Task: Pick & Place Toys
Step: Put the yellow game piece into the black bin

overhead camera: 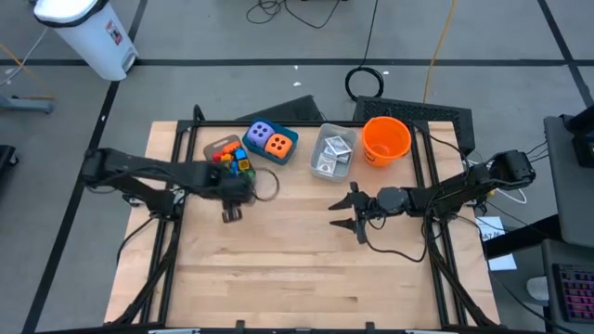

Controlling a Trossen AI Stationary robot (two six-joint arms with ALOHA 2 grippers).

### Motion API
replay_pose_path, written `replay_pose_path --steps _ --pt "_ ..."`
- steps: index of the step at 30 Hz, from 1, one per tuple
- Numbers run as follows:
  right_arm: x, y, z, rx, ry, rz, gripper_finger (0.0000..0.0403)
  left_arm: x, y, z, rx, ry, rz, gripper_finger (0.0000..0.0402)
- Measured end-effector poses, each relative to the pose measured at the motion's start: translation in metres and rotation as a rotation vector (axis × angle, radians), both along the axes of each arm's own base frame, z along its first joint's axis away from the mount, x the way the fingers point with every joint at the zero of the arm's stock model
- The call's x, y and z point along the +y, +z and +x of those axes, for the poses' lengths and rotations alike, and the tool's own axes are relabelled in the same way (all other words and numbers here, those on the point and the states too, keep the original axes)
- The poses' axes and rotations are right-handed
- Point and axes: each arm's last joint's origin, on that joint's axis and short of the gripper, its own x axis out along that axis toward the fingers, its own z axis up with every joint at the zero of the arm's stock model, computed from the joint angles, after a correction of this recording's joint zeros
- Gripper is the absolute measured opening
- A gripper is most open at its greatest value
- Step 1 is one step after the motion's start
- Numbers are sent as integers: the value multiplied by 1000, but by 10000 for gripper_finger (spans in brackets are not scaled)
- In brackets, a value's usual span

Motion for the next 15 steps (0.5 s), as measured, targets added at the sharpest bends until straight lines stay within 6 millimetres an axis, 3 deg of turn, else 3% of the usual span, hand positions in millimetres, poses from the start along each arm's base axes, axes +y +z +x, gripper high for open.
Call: replay_pose_path --steps 7,11,15 --pt "0 0 0 -5 -4 -1 210 37 28 -32 -103 204 41 150" --pt "-2 0 0 -5 -12 -7 210 55 28 -35 -77 217 58 158" --pt "-4 0 0 2 -19 -5 210 69 18 -25 -38 222 41 171"
